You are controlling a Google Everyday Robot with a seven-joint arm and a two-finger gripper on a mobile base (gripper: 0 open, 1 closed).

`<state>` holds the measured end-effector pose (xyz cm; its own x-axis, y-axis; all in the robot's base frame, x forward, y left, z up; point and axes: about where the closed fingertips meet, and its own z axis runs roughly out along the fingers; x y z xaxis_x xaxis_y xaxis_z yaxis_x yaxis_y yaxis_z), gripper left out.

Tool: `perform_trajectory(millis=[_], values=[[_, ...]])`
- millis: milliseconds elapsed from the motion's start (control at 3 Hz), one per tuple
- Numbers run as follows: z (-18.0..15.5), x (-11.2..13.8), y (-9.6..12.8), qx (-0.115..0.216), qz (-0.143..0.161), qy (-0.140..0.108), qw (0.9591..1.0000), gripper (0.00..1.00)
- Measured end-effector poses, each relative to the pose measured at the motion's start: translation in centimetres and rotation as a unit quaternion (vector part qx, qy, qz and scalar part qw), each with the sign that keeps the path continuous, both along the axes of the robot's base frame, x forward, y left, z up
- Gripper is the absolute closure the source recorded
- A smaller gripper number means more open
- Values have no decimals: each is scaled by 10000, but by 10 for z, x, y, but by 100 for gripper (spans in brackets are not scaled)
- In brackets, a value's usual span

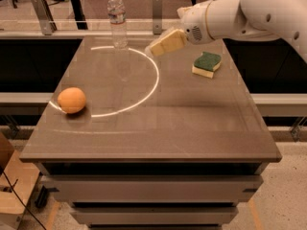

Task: Knock water bottle over

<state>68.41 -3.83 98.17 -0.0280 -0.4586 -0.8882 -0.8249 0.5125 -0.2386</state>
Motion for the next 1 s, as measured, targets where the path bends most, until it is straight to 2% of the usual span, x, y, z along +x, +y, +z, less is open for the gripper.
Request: perform_trajectory(millis=[333,667,1000], values=[[-8,33,17,375,-122,-113,9992,0],[-32,91,53,660,-131,-114,9977,0],[-32,92,55,672,-122,-117,9976,0]])
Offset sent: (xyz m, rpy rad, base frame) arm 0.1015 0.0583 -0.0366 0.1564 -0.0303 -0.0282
